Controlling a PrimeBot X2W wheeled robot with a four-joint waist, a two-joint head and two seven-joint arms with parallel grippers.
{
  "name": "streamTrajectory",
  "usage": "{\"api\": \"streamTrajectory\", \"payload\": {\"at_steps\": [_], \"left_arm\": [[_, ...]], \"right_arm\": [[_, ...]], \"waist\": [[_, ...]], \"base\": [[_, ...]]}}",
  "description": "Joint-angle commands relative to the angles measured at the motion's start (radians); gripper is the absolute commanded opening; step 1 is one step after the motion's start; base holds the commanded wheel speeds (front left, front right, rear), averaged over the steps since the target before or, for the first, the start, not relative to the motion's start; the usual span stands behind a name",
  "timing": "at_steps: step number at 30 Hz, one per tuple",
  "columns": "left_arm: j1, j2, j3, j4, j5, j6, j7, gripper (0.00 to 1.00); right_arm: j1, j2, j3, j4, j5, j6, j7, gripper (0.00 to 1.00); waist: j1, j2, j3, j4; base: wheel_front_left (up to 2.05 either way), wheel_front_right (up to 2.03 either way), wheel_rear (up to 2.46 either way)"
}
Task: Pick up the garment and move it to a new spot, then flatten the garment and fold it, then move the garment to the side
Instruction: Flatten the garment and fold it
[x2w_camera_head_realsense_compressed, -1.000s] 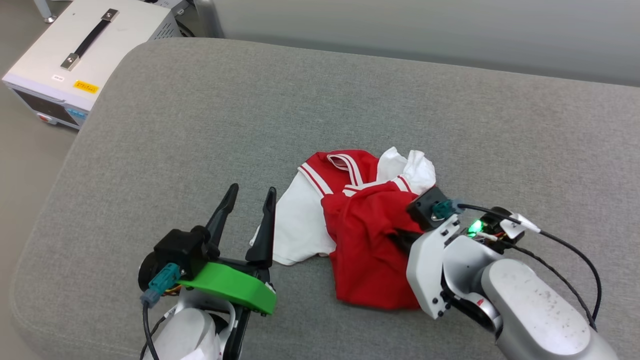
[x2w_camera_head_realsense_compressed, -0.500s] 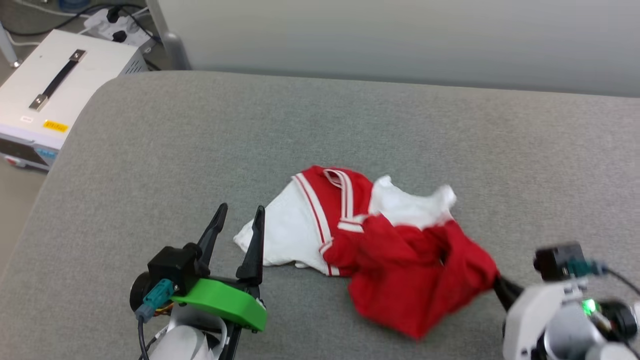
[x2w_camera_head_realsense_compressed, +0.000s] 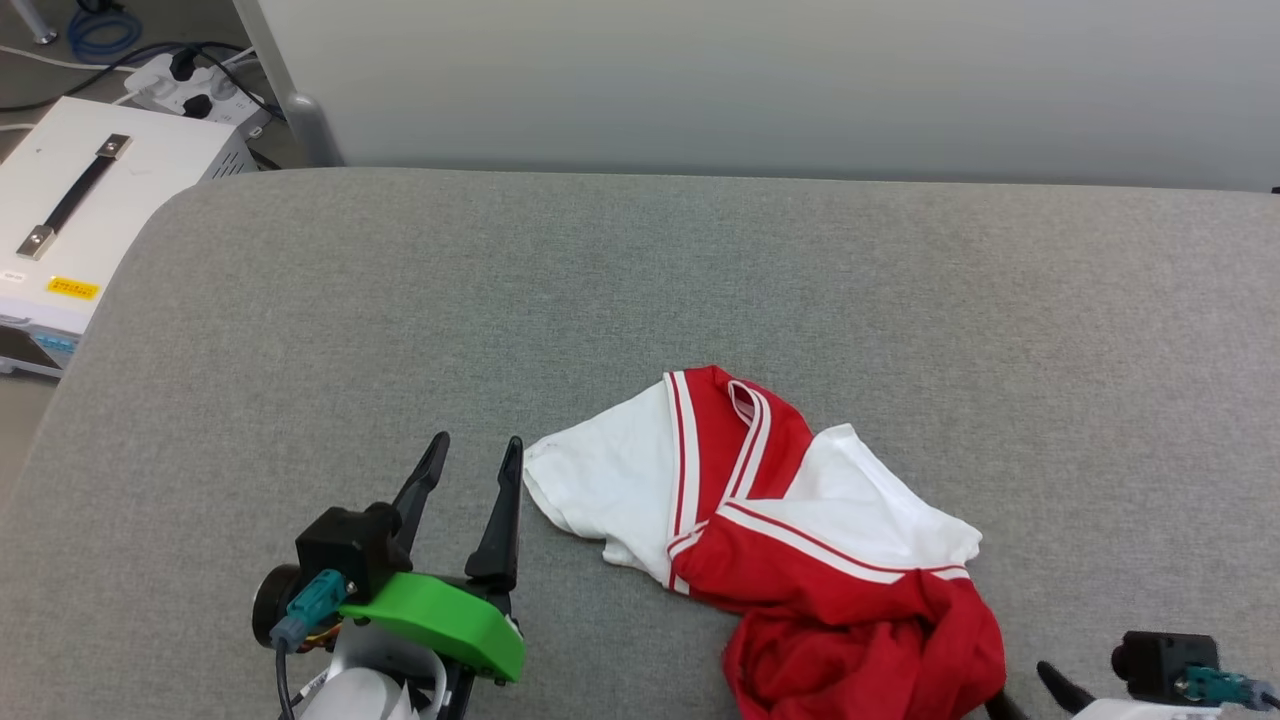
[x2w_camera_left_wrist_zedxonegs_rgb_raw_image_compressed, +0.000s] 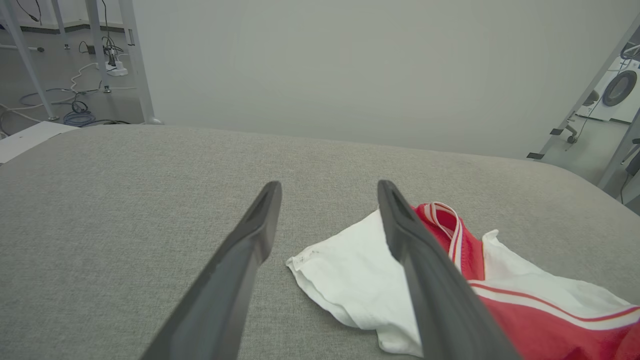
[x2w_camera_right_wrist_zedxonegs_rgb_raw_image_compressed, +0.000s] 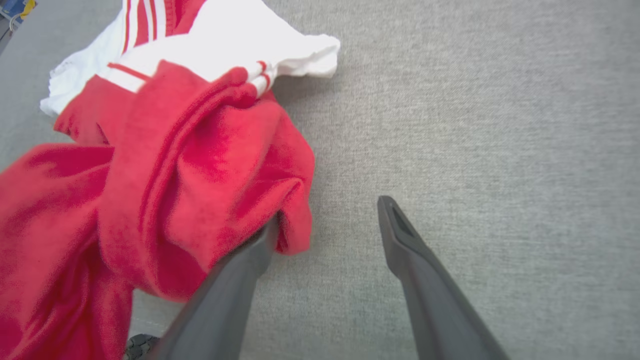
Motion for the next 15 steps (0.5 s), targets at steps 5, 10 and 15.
{"api": "streamTrajectory", "payload": {"at_steps": [5, 10, 15], "left_arm": [[0.024, 0.007, -0.002, 0.007, -0.010, 0.009, 0.005, 1.00], [0.015, 0.006, -0.007, 0.011, -0.010, 0.013, 0.009, 1.00], [0.004, 0.002, -0.008, 0.011, -0.010, 0.018, 0.007, 1.00]], "right_arm": [[-0.046, 0.001, -0.079, -0.035, 0.038, -0.001, -0.181, 1.00], [-0.093, 0.001, -0.161, -0.034, 0.032, -0.001, -0.269, 1.00], [-0.174, -0.003, -0.172, 0.003, -0.021, -0.001, -0.214, 1.00]], "waist": [[0.0000, 0.0000, -0.014, 0.004], [0.0000, 0.0000, -0.016, 0.025], [0.0000, 0.0000, -0.007, 0.040]], "base": [[0.00, 0.00, 0.00], [0.00, 0.00, 0.00], [0.00, 0.00, 0.00]]}}
